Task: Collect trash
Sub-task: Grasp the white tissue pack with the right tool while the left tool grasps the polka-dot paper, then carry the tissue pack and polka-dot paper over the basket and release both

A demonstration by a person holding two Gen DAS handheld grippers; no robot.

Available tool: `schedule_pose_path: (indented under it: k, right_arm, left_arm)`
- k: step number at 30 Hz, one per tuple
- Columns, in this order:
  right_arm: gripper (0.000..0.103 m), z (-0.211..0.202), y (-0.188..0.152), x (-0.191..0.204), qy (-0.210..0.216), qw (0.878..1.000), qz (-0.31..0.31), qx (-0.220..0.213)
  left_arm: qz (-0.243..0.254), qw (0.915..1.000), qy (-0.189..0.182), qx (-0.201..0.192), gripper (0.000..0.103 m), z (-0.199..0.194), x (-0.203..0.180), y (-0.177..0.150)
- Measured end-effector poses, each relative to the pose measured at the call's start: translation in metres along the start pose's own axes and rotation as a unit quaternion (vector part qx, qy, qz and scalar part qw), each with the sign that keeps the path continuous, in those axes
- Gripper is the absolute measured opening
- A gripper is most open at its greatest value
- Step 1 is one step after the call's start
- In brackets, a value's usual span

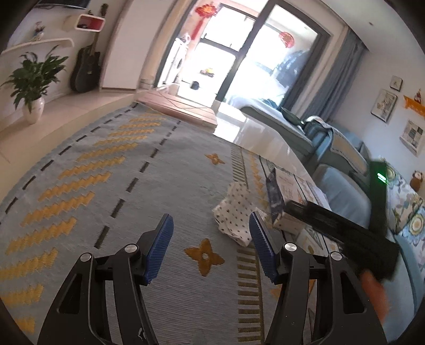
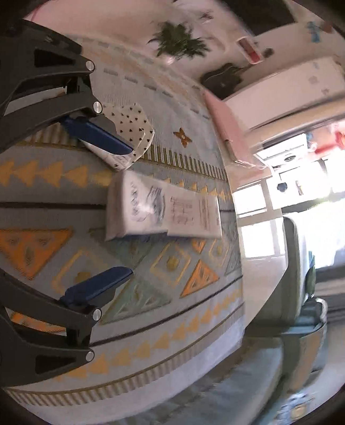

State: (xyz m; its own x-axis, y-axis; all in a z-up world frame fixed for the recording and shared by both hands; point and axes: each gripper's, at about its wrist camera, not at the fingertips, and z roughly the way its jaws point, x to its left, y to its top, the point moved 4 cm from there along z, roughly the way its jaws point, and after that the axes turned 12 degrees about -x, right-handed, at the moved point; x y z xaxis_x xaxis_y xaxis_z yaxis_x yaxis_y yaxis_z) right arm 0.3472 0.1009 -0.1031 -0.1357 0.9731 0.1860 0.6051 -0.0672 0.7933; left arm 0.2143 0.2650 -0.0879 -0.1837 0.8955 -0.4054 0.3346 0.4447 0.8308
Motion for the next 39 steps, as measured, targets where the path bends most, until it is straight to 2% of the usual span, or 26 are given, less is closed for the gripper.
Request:
schedule_pose_path:
  k: [5, 7, 9, 10, 11, 17, 19, 21, 22, 23, 24, 25, 27, 29, 31, 33, 34, 36, 37, 39]
  right_arm:
    - [0.082, 0.040, 0.001, -0.001, -0.026, 0.999, 0.021, 0.038]
    - [0.079, 0.046, 0.004, -0.004, -0.033, 0.998, 0.031, 0.039]
    - [0.058, 0.048, 0.006, -0.002, -0.042, 0.998, 0.014, 0.038]
    - [0.053, 0.047, 0.006, 0.000, -0.037, 0.999, 0.000, 0.040]
    - [0.051, 0.042, 0.005, -0.002, -0.028, 0.999, -0.002, 0.038]
    - [0.051, -0.009, -0.010, -0.036, 0.006, 0.999, 0.010, 0.038]
    - [0.051, -0.028, -0.014, -0.043, 0.000, 1.000, -0.011, 0.020]
    - [0.051, -0.042, -0.019, -0.050, -0.011, 0.999, -0.037, -0.005]
    - [0.051, -0.041, -0.024, -0.054, -0.014, 0.999, -0.033, -0.004]
    - [0.051, -0.039, -0.029, -0.058, -0.011, 1.000, -0.024, 0.006]
    - [0.051, -0.040, -0.028, -0.060, -0.010, 1.000, -0.018, 0.005]
    - [0.051, -0.047, -0.025, -0.061, -0.004, 1.000, -0.013, -0.017]
    - [0.051, -0.046, -0.024, -0.061, 0.007, 1.000, -0.013, -0.016]
    - [0.051, -0.045, -0.024, -0.059, 0.014, 1.000, -0.016, -0.012]
    - [0.051, -0.044, -0.025, -0.059, 0.016, 1.000, -0.015, -0.005]
    - [0.051, -0.040, -0.025, -0.058, 0.015, 1.000, -0.016, 0.002]
    - [0.051, -0.039, -0.025, -0.057, 0.013, 1.000, -0.018, 0.003]
    - [0.051, -0.040, -0.026, -0.055, 0.010, 1.000, -0.023, 0.001]
    - [0.051, -0.042, -0.025, -0.055, 0.011, 1.000, -0.024, -0.002]
    - [0.051, -0.042, -0.026, -0.054, 0.012, 1.000, -0.022, -0.004]
  left_arm:
    - [0.024, 0.9997, -0.002, 0.002, 0.059, 0.001, -0.009, -0.002]
    - [0.030, 0.9995, -0.004, 0.003, 0.059, 0.001, -0.012, -0.003]
    - [0.033, 0.9994, -0.005, 0.004, 0.059, 0.002, -0.013, -0.004]
    - [0.035, 0.9994, -0.006, 0.005, 0.059, 0.003, -0.014, -0.004]
    - [0.036, 0.9993, -0.007, 0.005, 0.059, 0.003, -0.015, -0.005]
    - [0.046, 0.9986, -0.019, 0.018, 0.059, 0.007, -0.018, -0.008]
    - [0.052, 0.9975, -0.021, 0.043, 0.059, 0.015, -0.022, -0.011]
    - [0.034, 0.9962, -0.036, 0.071, 0.059, 0.030, -0.025, -0.012]
    - [0.028, 0.9956, -0.037, 0.081, 0.064, 0.041, -0.026, -0.010]
    - [0.033, 0.9952, -0.030, 0.087, 0.071, 0.051, -0.026, -0.008]
    - [0.046, 0.9943, -0.025, 0.093, 0.072, 0.065, -0.028, -0.007]
    - [0.053, 0.9931, -0.025, 0.101, 0.072, 0.074, -0.029, -0.008]
    - [0.058, 0.9898, -0.025, 0.128, 0.072, 0.091, -0.030, -0.010]
    - [0.079, 0.9882, -0.003, 0.131, 0.072, 0.100, -0.034, -0.011]
    - [0.137, 0.9803, 0.029, 0.139, 0.071, 0.106, -0.045, -0.017]
    - [0.176, 0.9731, 0.039, 0.144, 0.065, 0.106, -0.054, -0.023]
    - [0.181, 0.9726, 0.038, 0.140, 0.051, 0.105, -0.056, -0.023]
    - [0.174, 0.9744, 0.033, 0.138, 0.034, 0.102, -0.054, -0.020]
    - [0.163, 0.9766, 0.031, 0.136, 0.022, 0.102, -0.050, -0.018]
    - [0.138, 0.9809, 0.017, 0.136, 0.014, 0.100, -0.043, -0.014]
